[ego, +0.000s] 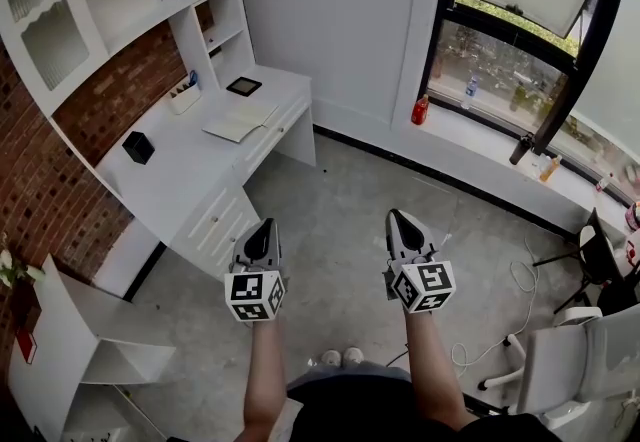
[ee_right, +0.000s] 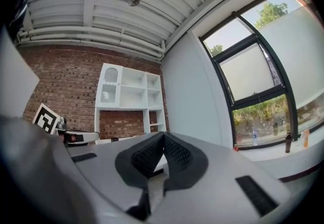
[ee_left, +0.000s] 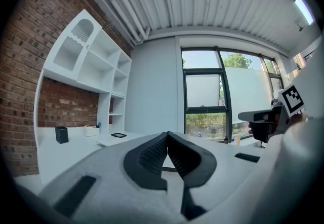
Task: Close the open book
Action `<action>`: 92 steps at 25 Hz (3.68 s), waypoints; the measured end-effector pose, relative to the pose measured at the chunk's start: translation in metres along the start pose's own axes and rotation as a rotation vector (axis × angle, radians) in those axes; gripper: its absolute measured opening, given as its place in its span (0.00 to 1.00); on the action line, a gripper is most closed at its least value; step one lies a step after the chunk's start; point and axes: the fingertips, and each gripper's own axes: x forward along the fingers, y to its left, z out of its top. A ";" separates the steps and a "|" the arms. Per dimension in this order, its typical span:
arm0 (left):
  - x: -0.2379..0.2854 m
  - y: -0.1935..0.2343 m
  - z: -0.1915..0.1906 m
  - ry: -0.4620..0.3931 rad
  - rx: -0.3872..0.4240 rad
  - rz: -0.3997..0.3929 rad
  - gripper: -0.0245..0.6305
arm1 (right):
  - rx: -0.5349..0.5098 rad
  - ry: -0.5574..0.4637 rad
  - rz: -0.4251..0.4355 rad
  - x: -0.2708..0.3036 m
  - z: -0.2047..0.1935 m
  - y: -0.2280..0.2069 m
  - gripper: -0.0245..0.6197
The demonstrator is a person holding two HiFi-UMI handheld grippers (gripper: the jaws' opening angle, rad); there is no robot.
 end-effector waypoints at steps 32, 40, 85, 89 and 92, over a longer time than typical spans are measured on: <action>0.004 -0.016 0.021 -0.041 0.030 0.066 0.05 | 0.022 0.009 0.087 0.016 0.012 -0.028 0.26; -0.005 -0.014 0.021 -0.049 0.033 0.112 0.05 | 0.031 0.009 0.120 0.023 0.010 -0.032 0.28; 0.312 0.358 -0.025 0.046 -0.091 0.263 0.05 | -0.006 0.167 0.272 0.535 -0.086 0.033 0.28; 0.339 0.399 -0.026 0.057 -0.094 0.269 0.05 | 0.000 0.177 0.276 0.585 -0.093 0.043 0.28; 0.355 0.423 -0.026 0.063 -0.088 0.273 0.05 | 0.000 0.178 0.279 0.615 -0.095 0.051 0.28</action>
